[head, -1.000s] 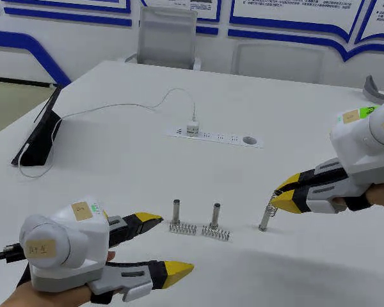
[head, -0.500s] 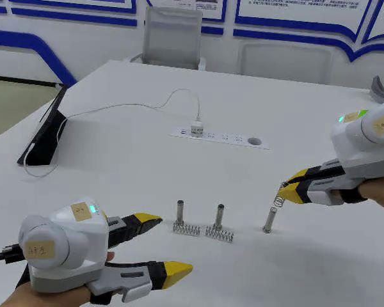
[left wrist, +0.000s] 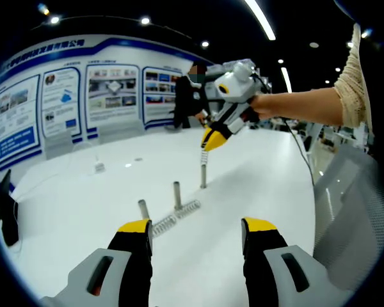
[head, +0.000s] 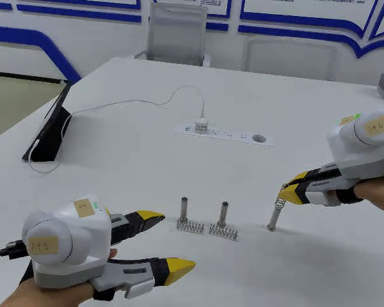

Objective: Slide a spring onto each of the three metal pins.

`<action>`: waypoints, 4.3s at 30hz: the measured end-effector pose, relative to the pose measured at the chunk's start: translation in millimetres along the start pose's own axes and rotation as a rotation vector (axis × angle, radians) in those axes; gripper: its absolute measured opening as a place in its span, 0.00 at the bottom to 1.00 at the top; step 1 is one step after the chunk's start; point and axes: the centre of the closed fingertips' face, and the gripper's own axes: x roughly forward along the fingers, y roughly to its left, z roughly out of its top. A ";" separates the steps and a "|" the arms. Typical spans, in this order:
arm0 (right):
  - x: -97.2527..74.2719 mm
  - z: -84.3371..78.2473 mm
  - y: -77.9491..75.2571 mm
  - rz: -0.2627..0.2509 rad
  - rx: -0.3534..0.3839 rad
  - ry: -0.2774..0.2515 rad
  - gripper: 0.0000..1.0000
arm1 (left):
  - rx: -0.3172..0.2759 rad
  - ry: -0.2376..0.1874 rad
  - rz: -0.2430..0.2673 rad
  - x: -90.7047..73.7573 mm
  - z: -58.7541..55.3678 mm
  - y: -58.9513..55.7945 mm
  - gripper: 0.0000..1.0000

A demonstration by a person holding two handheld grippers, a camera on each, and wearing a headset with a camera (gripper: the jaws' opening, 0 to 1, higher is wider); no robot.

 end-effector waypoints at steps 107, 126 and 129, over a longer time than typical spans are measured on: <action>28.9 -52.2 28.2 -0.013 0.071 0.001 0.26 | 0.000 -0.008 0.011 -2.7 5.8 -1.8 0.58; 49.4 -28.3 54.7 0.060 0.005 -0.015 0.26 | 0.001 -0.008 0.011 -2.9 6.8 -1.6 0.57; 55.8 -24.1 57.2 0.074 -0.007 -0.017 0.26 | 0.000 -0.006 0.012 -3.4 6.3 -1.7 0.57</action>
